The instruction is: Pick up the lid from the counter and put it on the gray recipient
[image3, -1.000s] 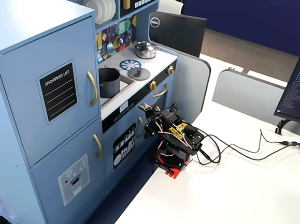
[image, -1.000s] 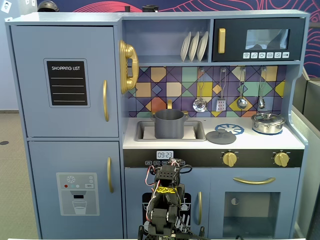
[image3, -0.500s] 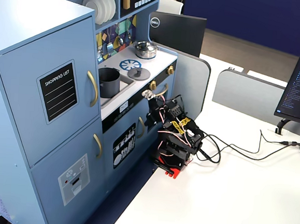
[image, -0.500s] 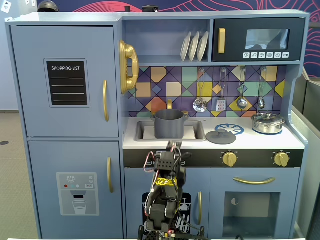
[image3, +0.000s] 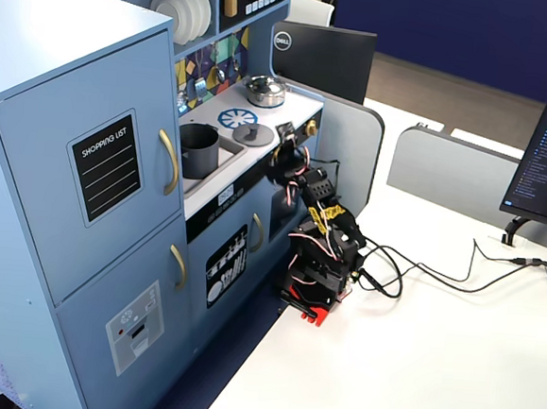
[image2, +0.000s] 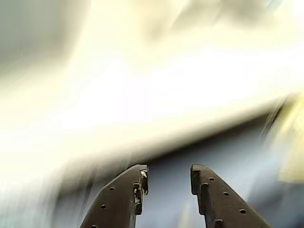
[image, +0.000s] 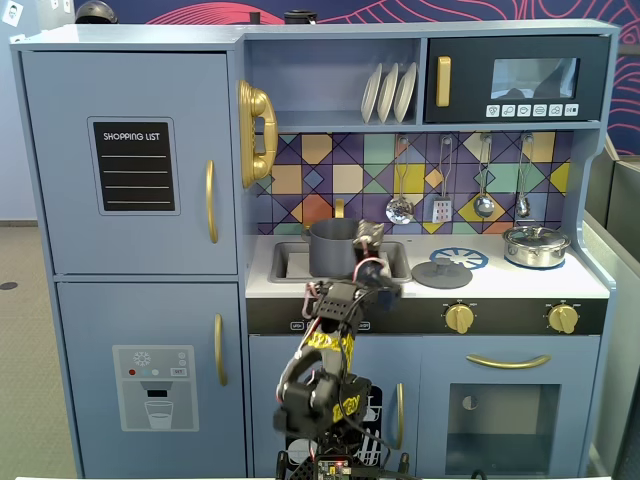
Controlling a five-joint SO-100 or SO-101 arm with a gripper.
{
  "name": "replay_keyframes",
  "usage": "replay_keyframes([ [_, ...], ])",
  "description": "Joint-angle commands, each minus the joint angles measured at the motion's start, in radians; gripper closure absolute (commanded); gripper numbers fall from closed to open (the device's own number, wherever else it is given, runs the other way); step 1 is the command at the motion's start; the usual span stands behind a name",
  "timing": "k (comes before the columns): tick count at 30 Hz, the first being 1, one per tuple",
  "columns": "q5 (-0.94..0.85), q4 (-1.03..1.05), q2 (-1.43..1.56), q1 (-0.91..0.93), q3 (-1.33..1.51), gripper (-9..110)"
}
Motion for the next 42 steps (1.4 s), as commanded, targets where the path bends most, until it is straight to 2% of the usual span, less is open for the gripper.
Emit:
replay_keyframes([
  [1,0.046,-0.423,-0.086,0.064,0.003,101],
  [2,0.041,-0.508,-0.101,0.072,0.032,101],
  [4,0.067,-0.634,-0.133,0.095,0.069,94],
  [11,0.100,-0.801,-0.242,0.153,0.097,81],
  [26,0.083,-0.845,-0.584,0.160,-0.133,81],
  [42,0.067,-0.965,-0.853,0.135,-0.256,82],
])
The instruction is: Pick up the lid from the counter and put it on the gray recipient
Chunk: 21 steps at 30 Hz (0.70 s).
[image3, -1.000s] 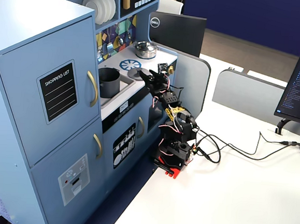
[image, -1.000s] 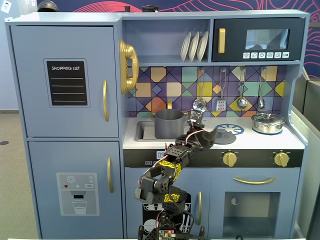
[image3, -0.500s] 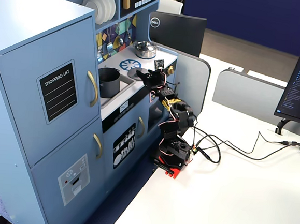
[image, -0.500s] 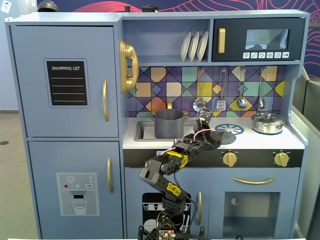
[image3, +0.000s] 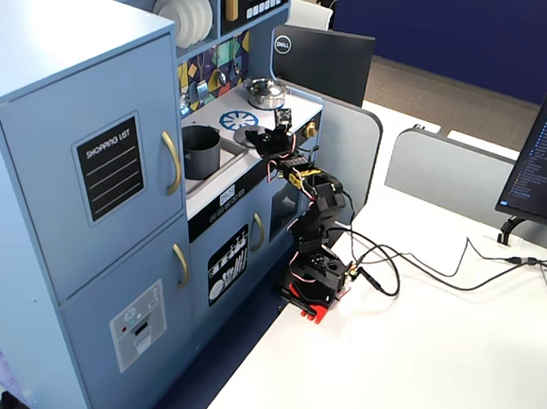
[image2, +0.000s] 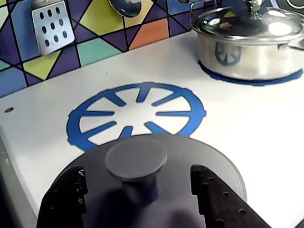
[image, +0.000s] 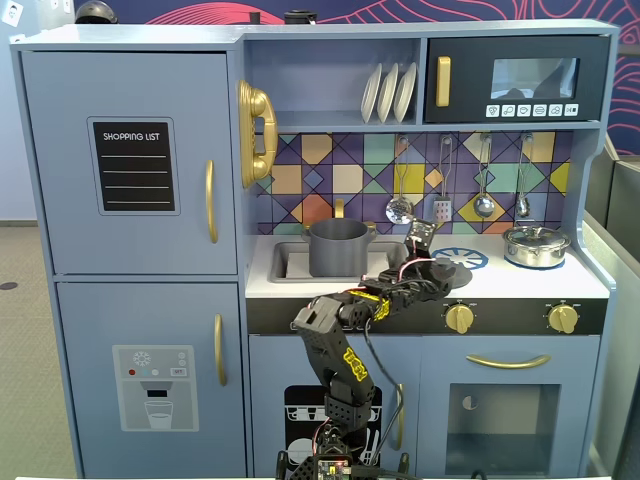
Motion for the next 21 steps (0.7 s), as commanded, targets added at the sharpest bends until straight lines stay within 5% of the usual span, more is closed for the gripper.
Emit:
replay_keyframes([
  [1,-0.020,-0.043,-0.028,-0.020,-0.107,82],
  [21,-0.038,-0.086,-0.184,-0.035,-0.202,87],
])
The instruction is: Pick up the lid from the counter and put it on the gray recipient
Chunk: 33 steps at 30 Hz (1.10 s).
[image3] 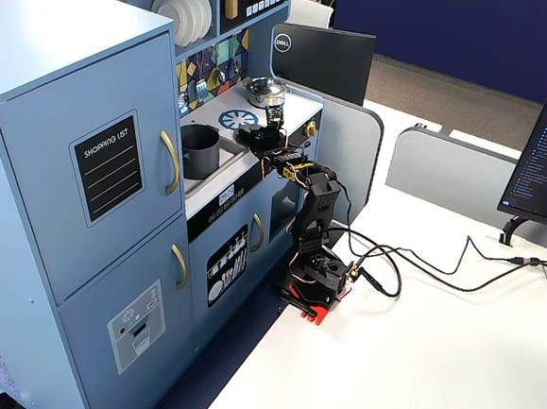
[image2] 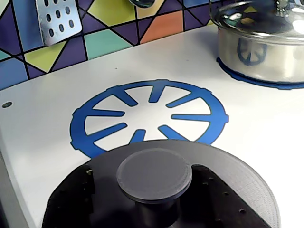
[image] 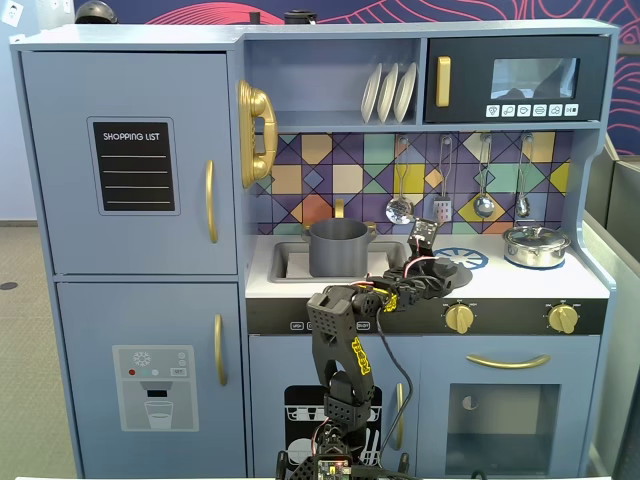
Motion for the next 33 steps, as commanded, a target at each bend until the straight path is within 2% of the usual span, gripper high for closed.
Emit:
replay_keyframes([
  [1,-0.011,-0.038,-0.002,-0.009,-0.081,88],
  [7,-0.012,-0.054,-0.025,-0.015,-0.083,101],
  [18,0.002,-0.049,0.025,-0.028,-0.130,102],
  [26,0.012,0.150,0.244,-0.092,-0.227,102],
  [33,0.026,0.365,0.456,-0.238,-0.256,102],
])
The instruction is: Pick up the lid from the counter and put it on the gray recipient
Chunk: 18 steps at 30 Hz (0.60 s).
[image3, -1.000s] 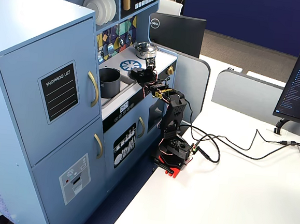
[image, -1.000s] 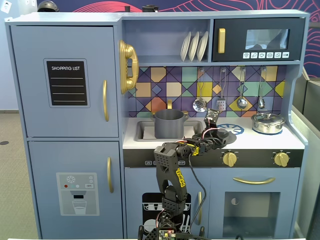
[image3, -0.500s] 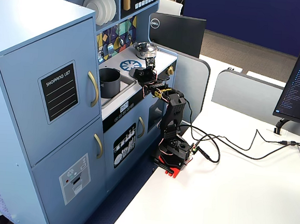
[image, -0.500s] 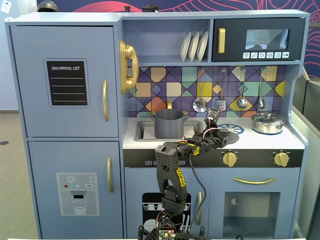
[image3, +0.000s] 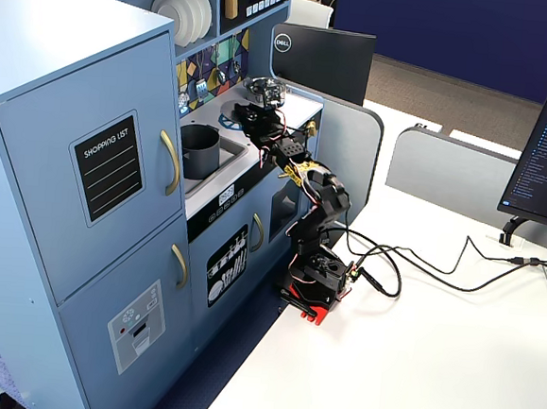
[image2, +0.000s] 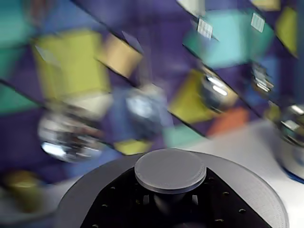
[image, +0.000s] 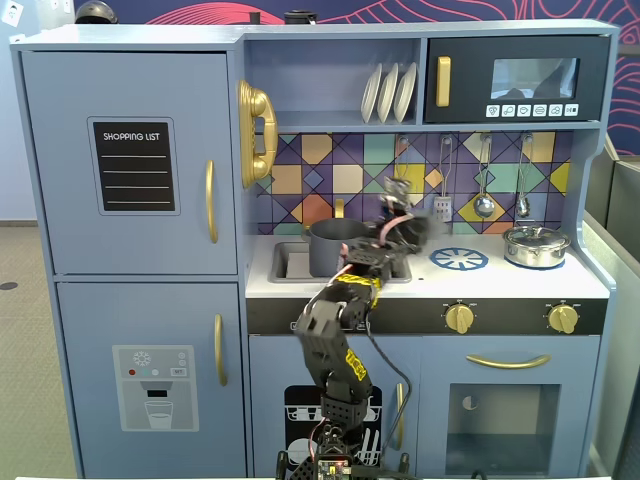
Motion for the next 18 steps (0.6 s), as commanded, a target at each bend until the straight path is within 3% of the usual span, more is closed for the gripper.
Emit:
replay_keyframes([
  [1,0.012,0.075,0.161,-0.091,-0.083,102],
  [18,-0.048,0.052,0.135,-0.347,-0.025,102],
])
